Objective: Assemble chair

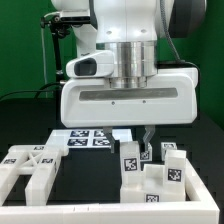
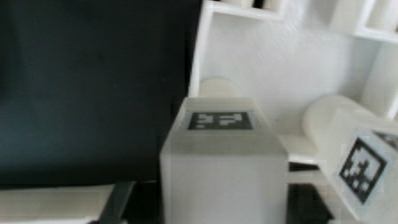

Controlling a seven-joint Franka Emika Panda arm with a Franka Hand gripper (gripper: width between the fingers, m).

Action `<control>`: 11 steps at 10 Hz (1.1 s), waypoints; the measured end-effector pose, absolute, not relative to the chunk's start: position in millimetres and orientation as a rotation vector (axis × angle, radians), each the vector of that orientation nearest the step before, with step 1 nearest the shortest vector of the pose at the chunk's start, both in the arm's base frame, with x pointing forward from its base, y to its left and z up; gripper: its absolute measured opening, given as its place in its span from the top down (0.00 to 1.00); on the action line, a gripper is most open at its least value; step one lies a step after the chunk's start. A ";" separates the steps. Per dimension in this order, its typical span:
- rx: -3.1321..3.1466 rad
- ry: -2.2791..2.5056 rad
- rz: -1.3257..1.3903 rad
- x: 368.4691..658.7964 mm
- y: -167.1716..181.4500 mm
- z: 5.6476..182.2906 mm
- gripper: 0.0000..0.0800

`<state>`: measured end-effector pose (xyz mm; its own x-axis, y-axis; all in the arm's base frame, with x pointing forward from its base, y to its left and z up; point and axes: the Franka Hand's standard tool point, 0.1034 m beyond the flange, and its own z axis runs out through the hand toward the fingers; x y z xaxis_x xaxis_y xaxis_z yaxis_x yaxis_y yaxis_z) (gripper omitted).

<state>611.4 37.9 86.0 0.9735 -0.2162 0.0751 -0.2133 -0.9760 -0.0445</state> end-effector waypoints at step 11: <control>-2.395 1.832 -0.049 612.6 47.0 84.7 0.64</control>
Offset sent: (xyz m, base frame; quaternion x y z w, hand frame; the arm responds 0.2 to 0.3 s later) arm -0.0120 0.0012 -0.0027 0.0127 0.0036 0.2670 0.9636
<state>612.6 47.0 84.7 0.2641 -0.9632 -0.0506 -0.9591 -0.2567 -0.1195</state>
